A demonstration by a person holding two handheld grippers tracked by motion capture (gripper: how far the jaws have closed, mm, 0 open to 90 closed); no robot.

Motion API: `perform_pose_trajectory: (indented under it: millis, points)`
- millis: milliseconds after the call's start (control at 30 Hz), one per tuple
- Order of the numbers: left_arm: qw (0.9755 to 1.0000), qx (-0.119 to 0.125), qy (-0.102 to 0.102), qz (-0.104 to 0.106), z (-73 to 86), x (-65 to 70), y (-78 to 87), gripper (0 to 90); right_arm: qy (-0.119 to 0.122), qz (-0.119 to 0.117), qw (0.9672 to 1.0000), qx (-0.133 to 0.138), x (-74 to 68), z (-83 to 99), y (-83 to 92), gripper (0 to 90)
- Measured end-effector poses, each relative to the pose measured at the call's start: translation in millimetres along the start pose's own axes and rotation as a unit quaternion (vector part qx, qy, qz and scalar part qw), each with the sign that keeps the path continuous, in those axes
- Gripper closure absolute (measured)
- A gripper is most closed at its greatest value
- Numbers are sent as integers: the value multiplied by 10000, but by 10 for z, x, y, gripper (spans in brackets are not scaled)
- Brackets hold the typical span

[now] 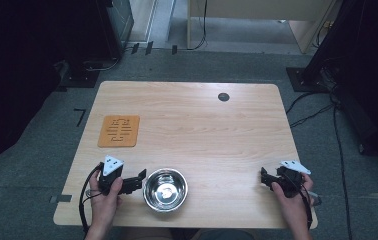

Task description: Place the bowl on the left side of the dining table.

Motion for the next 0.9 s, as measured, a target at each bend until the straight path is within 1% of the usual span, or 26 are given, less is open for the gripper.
perform_pose_trajectory:
  millis: [200,433,600,733,800,900]
  points:
    - [10000,-12,9,40,4,48,-8,97,2,0,10000,1,0,0,0,159]
    - [9999,-80,8,128,31,106,-37,97,1,0,10000,1,0,0,0,159]
    - [9998,-109,67,165,51,142,-56,97,0,0,10000,0,0,0,0,159]
    - [9993,-177,110,297,70,182,-67,97,1,1,10000,0,0,0,0,159]
    - [9992,-205,121,327,85,202,-78,97,3,0,10000,2,0,0,0,159]
    - [9992,-223,136,295,94,222,-89,97,3,0,10000,1,0,0,0,159]
Point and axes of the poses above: each handheld gripper's, and its own axes: y roughly backward along the jaws, z roughly out of its underside, x roughly to its right, the point moved 5 cm from there along -y, roughly forward along the jaws, and after that the axes turned 15 degrees about x, right-handed, at the moved point
